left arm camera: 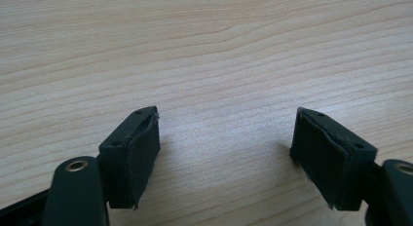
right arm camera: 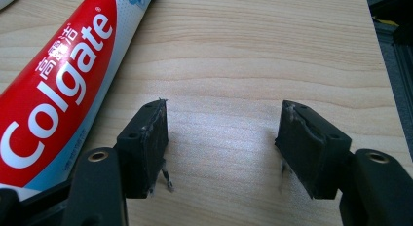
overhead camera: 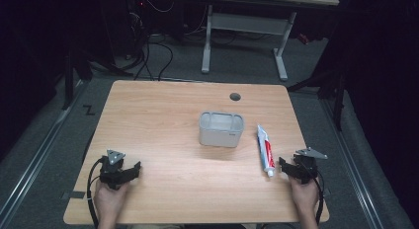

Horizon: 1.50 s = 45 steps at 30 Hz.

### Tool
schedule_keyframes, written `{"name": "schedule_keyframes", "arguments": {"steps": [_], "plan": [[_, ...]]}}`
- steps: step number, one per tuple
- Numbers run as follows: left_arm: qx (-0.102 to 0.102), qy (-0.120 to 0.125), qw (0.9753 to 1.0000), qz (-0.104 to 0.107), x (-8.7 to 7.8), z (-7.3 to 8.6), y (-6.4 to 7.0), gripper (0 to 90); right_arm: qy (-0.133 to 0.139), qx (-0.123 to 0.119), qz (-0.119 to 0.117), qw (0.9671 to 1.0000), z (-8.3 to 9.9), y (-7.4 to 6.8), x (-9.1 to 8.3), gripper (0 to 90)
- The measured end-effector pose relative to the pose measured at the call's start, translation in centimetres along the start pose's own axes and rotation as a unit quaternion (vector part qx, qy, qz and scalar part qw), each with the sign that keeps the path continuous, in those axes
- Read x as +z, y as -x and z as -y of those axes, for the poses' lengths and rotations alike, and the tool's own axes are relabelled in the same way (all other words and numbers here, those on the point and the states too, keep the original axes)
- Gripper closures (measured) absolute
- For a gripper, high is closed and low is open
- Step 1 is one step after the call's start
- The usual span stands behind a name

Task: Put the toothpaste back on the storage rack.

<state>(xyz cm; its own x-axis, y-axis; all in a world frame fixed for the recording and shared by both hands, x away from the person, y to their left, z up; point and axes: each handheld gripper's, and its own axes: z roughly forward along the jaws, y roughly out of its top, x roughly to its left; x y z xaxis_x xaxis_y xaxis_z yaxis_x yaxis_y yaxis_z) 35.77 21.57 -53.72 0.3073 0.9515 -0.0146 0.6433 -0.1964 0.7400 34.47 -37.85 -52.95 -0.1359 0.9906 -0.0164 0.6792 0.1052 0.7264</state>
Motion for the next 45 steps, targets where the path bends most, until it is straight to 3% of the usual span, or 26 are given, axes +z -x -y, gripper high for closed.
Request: {"name": "schedule_keyframes", "arguments": {"steps": [14, 21, 33, 45], "plan": [[0.004, 0.000, 1.0000, 0.004, 0.0, 0.0, 0.0, 25.9, -0.002, -0.003, -0.003, 1.0000, 0.0, -0.1, 0.0, 32.9], [0.004, 0.000, 1.0000, 0.004, 0.0, 0.0, 0.1, 25.8, 0.001, -0.002, -0.001, 1.0000, 0.0, -0.3, -0.1, 38.3], [0.005, 0.000, 1.0000, 0.004, 0.0, 0.0, 0.0, 25.9, -0.003, -0.004, 0.008, 1.0000, 0.0, -0.3, -0.2, 35.6], [0.003, 0.000, 1.0000, 0.005, 0.0, 0.0, 0.0, 26.0, 0.007, -0.018, 0.011, 0.9998, 1.0, -0.9, -1.8, 37.8]]}}
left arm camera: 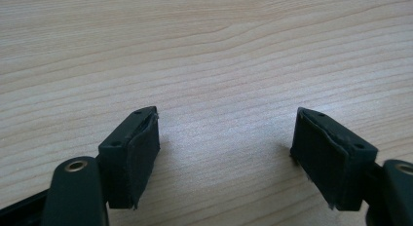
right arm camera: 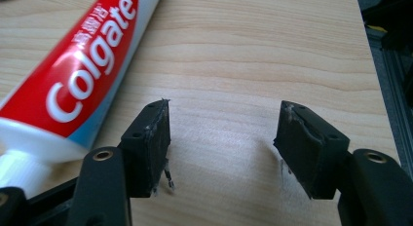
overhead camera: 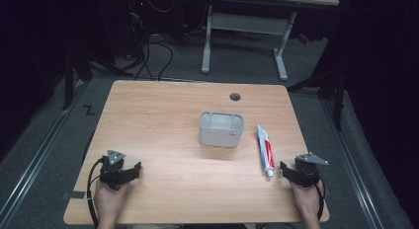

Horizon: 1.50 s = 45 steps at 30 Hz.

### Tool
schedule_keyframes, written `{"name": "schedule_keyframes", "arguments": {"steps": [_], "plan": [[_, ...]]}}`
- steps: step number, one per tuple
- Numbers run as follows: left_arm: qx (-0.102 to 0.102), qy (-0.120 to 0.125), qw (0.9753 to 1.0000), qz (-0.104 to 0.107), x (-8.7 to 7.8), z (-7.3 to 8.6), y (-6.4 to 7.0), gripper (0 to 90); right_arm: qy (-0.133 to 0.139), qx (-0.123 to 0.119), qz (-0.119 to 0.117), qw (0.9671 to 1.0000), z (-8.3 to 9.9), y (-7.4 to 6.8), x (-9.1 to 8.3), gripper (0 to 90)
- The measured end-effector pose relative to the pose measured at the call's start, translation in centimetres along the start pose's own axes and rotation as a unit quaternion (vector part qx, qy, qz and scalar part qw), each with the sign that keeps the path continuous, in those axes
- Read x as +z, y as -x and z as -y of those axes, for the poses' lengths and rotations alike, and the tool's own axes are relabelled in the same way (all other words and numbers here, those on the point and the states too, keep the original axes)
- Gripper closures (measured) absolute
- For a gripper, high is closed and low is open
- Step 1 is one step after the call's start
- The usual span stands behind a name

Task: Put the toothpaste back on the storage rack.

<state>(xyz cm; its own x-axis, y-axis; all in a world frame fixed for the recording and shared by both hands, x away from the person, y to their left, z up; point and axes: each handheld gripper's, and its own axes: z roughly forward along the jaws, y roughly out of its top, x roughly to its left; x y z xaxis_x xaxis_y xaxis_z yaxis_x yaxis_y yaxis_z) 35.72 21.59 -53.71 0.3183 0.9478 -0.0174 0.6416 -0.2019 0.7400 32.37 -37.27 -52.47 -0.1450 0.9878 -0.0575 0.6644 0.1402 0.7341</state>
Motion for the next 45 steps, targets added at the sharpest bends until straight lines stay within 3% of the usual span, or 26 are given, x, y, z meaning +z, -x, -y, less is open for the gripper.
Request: {"name": "schedule_keyframes", "arguments": {"steps": [3, 10, 18, 23, 30, 37, 45], "plan": [[0.000, 0.000, 1.0000, 0.000, 0.0, 0.0, 0.0, 26.0, 0.007, 0.008, -0.010, 0.9999, 0.3, -0.1, -0.5, 39.3], [0.000, 0.000, 1.0000, 0.000, 0.0, 0.0, 0.0, 25.9, 0.042, -0.001, -0.006, 0.9991, 1.2, -0.7, -2.0, 45.7], [0.000, 0.000, 1.0000, 0.000, 0.0, 0.0, 0.0, 25.9, 0.039, 0.014, -0.029, 0.9987, 2.1, -0.9, -3.5, 50.9], [0.001, -0.001, 1.0000, 0.000, 0.0, 0.0, 0.0, 25.8, 0.042, 0.009, -0.034, 0.9985, 2.2, -1.2, -4.4, 52.5], [0.000, 0.000, 1.0000, 0.000, 0.0, 0.0, 0.0, 25.8, 0.053, -0.012, -0.047, 0.9974, 1.6, -2.7, -5.1, 52.2], [0.000, 0.000, 1.0000, 0.000, 0.0, 0.0, 0.0, 25.8, 0.055, -0.019, -0.060, 0.9965, 0.7, -3.6, -5.2, 51.8], [-0.001, 0.000, 1.0000, 0.001, 0.0, 0.0, 0.0, 25.8, 0.056, -0.045, -0.073, 0.9948, -1.1, -4.2, -5.0, 51.3]]}}
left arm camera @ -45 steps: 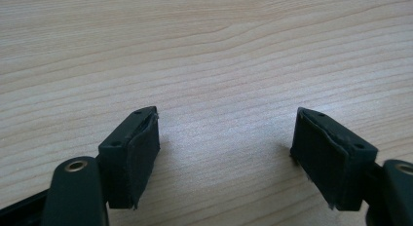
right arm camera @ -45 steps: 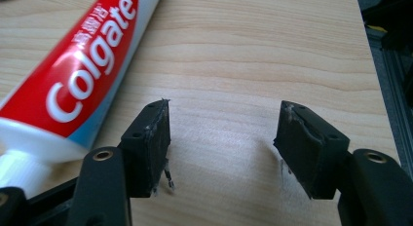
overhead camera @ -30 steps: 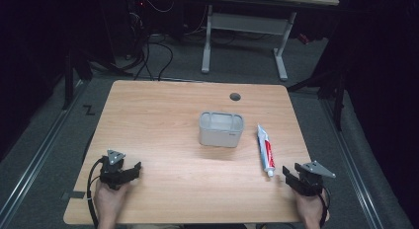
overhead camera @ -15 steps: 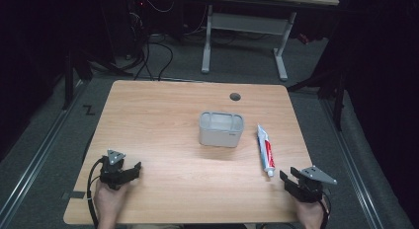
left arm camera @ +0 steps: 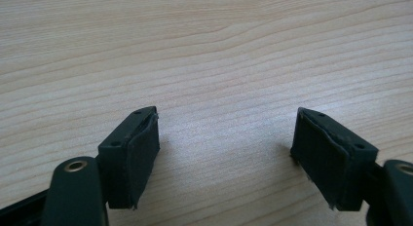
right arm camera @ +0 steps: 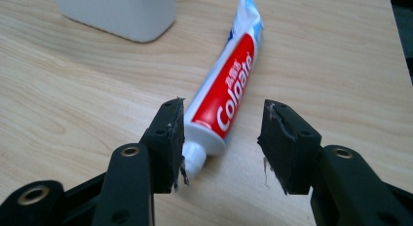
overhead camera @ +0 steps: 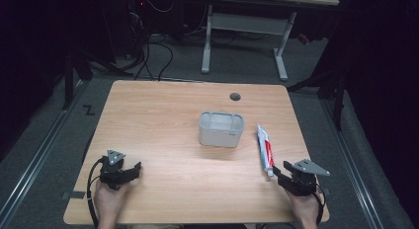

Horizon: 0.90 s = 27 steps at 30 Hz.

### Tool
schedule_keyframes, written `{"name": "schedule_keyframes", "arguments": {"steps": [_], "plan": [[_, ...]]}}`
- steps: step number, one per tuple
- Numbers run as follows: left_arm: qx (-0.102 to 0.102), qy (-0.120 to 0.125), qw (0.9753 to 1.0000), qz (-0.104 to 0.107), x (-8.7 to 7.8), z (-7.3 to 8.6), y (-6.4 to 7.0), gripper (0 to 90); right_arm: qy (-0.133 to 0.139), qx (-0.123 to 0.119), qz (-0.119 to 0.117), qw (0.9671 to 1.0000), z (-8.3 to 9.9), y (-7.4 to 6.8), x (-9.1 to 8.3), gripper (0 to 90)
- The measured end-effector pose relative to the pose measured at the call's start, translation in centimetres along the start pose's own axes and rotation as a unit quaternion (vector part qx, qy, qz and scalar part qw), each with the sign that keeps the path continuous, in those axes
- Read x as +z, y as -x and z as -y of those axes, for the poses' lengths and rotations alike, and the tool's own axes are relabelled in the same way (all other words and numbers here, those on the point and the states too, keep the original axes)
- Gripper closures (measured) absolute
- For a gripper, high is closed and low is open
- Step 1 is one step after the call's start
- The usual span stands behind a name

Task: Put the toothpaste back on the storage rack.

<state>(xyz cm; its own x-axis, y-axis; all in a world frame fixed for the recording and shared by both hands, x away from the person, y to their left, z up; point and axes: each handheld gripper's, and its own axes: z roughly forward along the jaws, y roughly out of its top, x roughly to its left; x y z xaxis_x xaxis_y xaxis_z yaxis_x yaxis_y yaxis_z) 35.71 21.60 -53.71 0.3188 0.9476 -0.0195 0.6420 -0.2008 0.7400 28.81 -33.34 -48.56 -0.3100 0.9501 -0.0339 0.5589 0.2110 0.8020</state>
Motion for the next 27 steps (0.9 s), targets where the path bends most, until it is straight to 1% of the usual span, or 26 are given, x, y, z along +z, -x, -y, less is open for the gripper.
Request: {"name": "schedule_keyframes", "arguments": {"steps": [2, 4, 5, 6, 7, 10, 14, 16, 18, 20, 21, 23, 27], "plan": [[0.000, 0.000, 1.0000, 0.000, 0.0, 0.0, 0.0, 25.8, 0.003, -0.008, -0.002, 1.0000, -0.5, -0.1, 0.2, 51.2], [0.000, 0.000, 1.0000, 0.001, 0.0, 0.0, 0.0, 25.8, 0.005, -0.013, -0.005, 0.9999, -1.1, -0.2, 0.4, 51.2], [0.000, 0.000, 1.0000, 0.001, 0.0, 0.0, 0.0, 25.8, 0.005, -0.013, -0.005, 0.9999, -1.1, -0.2, 0.4, 51.2], [-0.001, 0.001, 1.0000, 0.002, 0.0, 0.0, 0.0, 25.8, 0.005, -0.016, -0.012, 0.9998, -1.7, -0.4, 0.7, 51.1], [-0.001, 0.001, 1.0000, 0.002, 0.0, 0.0, 0.0, 25.9, 0.006, -0.019, -0.014, 0.9997, -1.9, -0.4, 0.9, 51.0], [-0.002, 0.001, 1.0000, 0.002, 0.0, 0.0, 0.0, 25.8, 0.007, -0.019, -0.020, 0.9996, -2.6, -0.4, 1.4, 50.3], [-0.002, 0.001, 1.0000, 0.002, 0.0, 0.0, -0.1, 25.8, 0.002, -0.024, -0.018, 0.9996, -3.2, -0.5, 1.9, 49.5], [-0.002, 0.001, 1.0000, 0.002, 0.0, 0.0, 0.0, 25.9, -0.003, -0.030, -0.017, 0.9994, -3.8, -0.4, 2.4, 48.5], [-0.001, 0.001, 1.0000, 0.001, 0.0, 0.0, 0.0, 25.9, -0.007, -0.027, -0.016, 0.9995, -4.0, -0.3, 2.6, 48.5], [-0.001, 0.001, 1.0000, 0.001, 0.0, 0.0, 0.0, 25.9, -0.018, -0.025, -0.018, 0.9993, -4.4, -0.1, 3.0, 49.4], [-0.001, 0.001, 1.0000, 0.001, 0.0, 0.0, 0.0, 25.9, -0.019, -0.029, -0.018, 0.9992, -4.6, 0.0, 3.2, 49.5], [-0.001, 0.000, 1.0000, 0.000, 0.0, 0.0, 0.0, 25.9, -0.022, -0.026, -0.017, 0.9993, -4.7, 0.0, 3.3, 49.4], [-0.001, 0.000, 1.0000, 0.000, 0.0, 0.0, 0.0, 25.9, -0.027, -0.020, -0.013, 0.9993, -5.7, 0.2, 4.0, 49.1]]}}
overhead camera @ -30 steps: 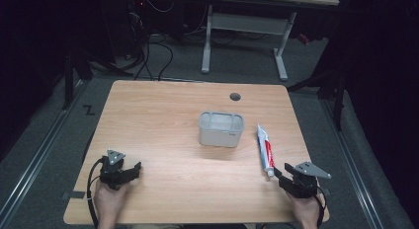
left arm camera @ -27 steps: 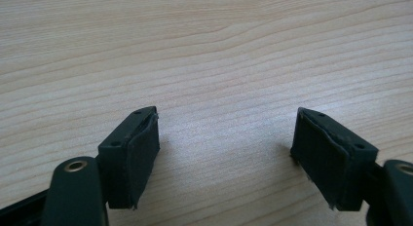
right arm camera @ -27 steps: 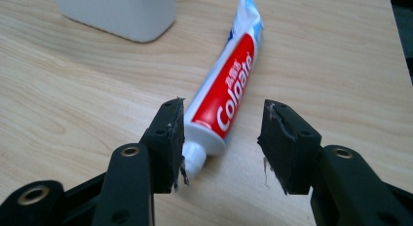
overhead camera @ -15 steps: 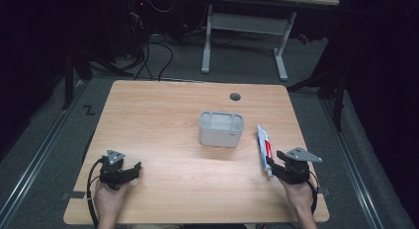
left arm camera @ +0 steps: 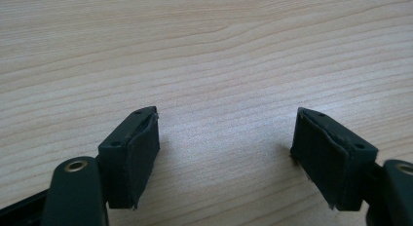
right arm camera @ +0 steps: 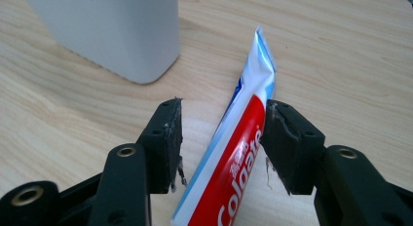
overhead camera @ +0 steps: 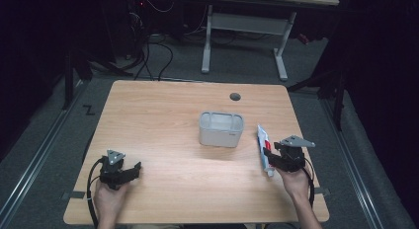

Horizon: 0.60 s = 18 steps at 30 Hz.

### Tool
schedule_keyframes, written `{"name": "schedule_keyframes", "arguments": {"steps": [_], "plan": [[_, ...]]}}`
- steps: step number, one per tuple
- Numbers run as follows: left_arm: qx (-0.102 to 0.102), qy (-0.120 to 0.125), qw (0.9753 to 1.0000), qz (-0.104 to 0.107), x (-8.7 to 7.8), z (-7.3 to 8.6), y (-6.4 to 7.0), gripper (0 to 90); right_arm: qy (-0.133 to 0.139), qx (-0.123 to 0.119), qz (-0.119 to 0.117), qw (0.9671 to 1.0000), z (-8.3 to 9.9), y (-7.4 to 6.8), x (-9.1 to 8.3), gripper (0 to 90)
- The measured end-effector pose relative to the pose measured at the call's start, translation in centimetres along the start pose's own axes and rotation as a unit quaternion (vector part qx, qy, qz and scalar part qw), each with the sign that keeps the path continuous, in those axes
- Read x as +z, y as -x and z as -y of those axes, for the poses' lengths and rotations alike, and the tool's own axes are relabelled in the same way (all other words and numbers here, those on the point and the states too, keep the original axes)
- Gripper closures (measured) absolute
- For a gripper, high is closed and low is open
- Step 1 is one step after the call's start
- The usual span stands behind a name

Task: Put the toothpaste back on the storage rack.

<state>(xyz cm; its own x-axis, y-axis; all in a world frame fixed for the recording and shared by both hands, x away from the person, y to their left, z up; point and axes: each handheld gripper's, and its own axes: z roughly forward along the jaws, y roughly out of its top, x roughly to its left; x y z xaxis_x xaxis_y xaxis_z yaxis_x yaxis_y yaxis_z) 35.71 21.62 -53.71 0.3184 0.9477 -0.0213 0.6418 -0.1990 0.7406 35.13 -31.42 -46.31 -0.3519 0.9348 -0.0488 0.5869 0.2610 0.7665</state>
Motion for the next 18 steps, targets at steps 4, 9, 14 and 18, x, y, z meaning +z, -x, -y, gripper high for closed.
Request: {"name": "schedule_keyframes", "arguments": {"steps": [4, 9, 14, 18], "plan": [[0.000, 0.000, 1.0000, 0.000, 0.0, 0.0, 0.0, 25.9, -0.011, 0.000, 0.001, 0.9999, -0.8, 0.1, 0.9, 48.6], [-0.001, 0.001, 1.0000, 0.001, 0.0, 0.0, 0.0, 25.9, -0.020, 0.003, 0.001, 0.9998, -1.2, 0.1, 2.0, 47.8], [-0.001, 0.001, 1.0000, 0.001, 0.0, 0.0, 0.0, 25.9, -0.046, 0.007, 0.003, 0.9989, -1.8, 0.6, 3.2, 44.5], [0.003, -0.001, 1.0000, -0.002, 0.0, 0.0, 0.1, 25.7, -0.057, 0.004, 0.014, 0.9983, -2.2, 0.9, 3.8, 44.5]]}}
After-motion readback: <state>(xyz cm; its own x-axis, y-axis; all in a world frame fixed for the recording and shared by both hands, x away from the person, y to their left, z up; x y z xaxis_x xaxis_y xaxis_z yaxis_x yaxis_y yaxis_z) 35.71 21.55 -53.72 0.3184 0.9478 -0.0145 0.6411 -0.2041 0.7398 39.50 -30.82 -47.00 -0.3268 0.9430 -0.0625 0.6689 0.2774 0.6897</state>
